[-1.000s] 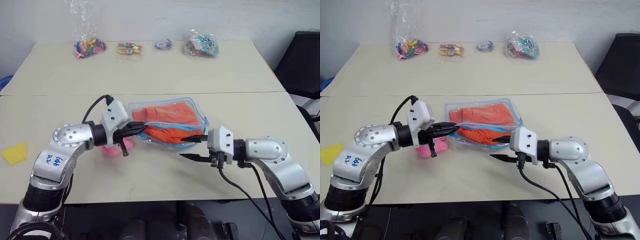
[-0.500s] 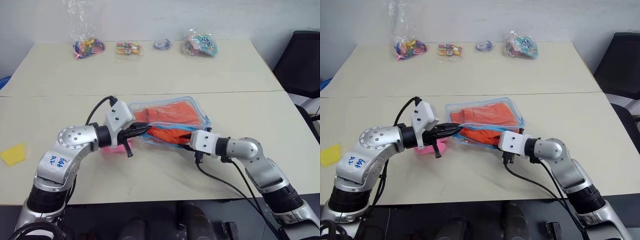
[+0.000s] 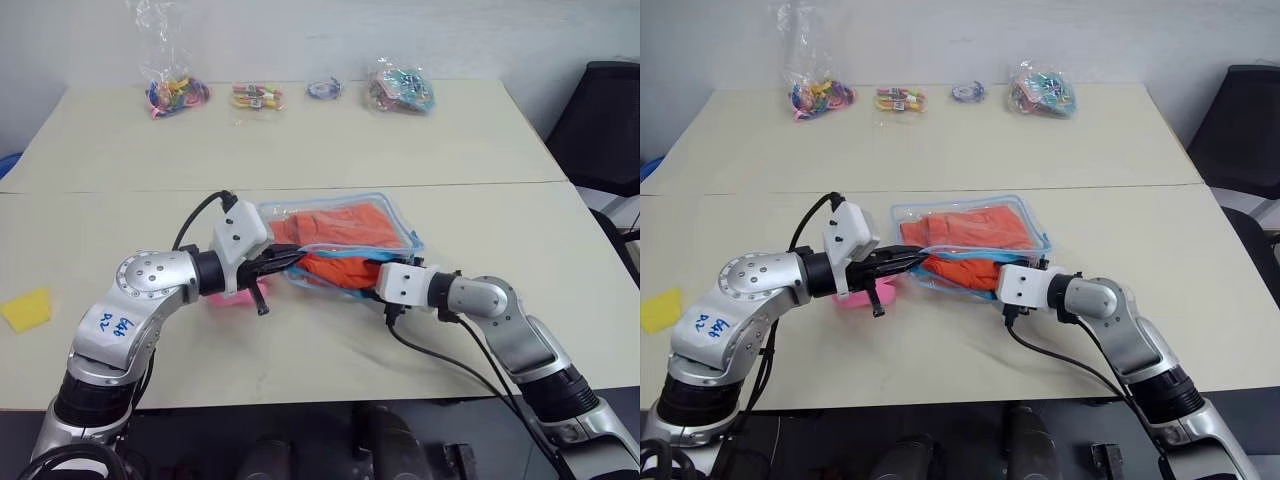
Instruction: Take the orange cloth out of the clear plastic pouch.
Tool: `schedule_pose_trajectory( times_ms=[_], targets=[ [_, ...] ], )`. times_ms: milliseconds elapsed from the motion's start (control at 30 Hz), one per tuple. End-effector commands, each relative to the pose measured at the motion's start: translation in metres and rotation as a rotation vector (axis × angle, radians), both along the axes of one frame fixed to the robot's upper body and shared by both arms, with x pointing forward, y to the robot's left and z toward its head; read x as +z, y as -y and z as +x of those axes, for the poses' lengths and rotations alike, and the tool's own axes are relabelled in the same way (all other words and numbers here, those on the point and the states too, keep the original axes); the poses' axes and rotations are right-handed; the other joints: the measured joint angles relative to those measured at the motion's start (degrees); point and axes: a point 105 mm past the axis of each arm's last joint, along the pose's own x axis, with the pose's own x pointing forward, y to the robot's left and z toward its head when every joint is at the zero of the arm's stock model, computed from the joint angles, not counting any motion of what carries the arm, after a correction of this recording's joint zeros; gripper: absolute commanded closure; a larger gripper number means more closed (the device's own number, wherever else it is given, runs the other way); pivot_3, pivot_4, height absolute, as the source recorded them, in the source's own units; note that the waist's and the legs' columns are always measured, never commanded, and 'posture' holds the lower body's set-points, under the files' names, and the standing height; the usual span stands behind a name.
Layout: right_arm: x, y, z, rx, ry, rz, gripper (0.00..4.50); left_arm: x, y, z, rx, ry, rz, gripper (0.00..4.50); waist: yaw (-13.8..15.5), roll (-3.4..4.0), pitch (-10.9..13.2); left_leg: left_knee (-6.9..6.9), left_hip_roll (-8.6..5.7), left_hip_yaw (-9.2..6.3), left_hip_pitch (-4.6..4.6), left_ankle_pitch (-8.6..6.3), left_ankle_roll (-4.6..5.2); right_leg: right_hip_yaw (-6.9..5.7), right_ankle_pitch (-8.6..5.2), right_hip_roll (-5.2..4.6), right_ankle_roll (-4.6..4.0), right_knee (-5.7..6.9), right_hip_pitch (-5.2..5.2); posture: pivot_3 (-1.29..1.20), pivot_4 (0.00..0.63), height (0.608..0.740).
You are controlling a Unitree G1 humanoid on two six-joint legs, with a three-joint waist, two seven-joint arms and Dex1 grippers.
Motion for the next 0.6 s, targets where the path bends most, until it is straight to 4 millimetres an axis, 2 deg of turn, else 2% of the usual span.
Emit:
schedule_pose_trajectory(
  times_ms=[33,267,367,533,567,600],
  targets=[
    [0.000,-0.003,0.011,-0.013,0.120,-0.075,2.00,0.012,0.011,-0.008,-0.053,0.044,-0.011,4.50,-0.09,0.00,0.00,0.00,0.00,0.01,0.00,0.00,0.00,0.01,0.00,0.00,0.00,0.00,0.01,0.00,0.150,0.740],
    [-0.008,-0.013,0.026,-0.051,0.193,-0.129,2.00,0.010,0.014,-0.009,-0.064,0.034,-0.012,4.50,-0.13,0.00,-0.01,0.00,0.02,0.01,0.01,0.01,-0.01,0.03,0.00,0.00,0.00,0.01,0.02,0.00,0.150,0.740],
    [-0.011,-0.016,0.020,-0.022,0.163,-0.116,2.54,0.010,0.013,-0.008,-0.060,0.033,-0.012,4.50,-0.13,0.00,-0.01,0.00,0.02,0.00,0.01,0.01,-0.02,0.03,0.00,0.00,0.00,0.01,0.02,0.00,0.150,0.740],
    [-0.004,-0.015,0.009,0.025,0.178,-0.127,4.29,0.006,0.011,-0.002,-0.024,0.033,-0.004,4.50,-0.04,0.00,-0.01,0.00,0.02,-0.02,0.01,0.01,-0.02,0.01,0.00,0.00,0.00,0.00,0.02,0.00,0.150,0.740],
    [-0.001,-0.015,0.006,0.042,0.191,-0.136,4.48,0.006,0.011,0.001,-0.012,0.033,-0.004,4.50,-0.03,0.00,-0.01,0.00,0.02,-0.03,0.01,0.01,-0.02,0.00,0.00,0.00,0.00,-0.01,0.02,0.00,0.150,0.740],
    [0.002,-0.015,0.003,0.056,0.204,-0.145,4.48,0.005,0.011,0.003,-0.001,0.034,-0.007,4.50,0.05,0.00,-0.01,0.00,0.01,-0.03,0.01,0.01,-0.02,0.01,0.00,-0.01,0.00,-0.01,0.02,0.00,0.150,0.740]
  ],
)
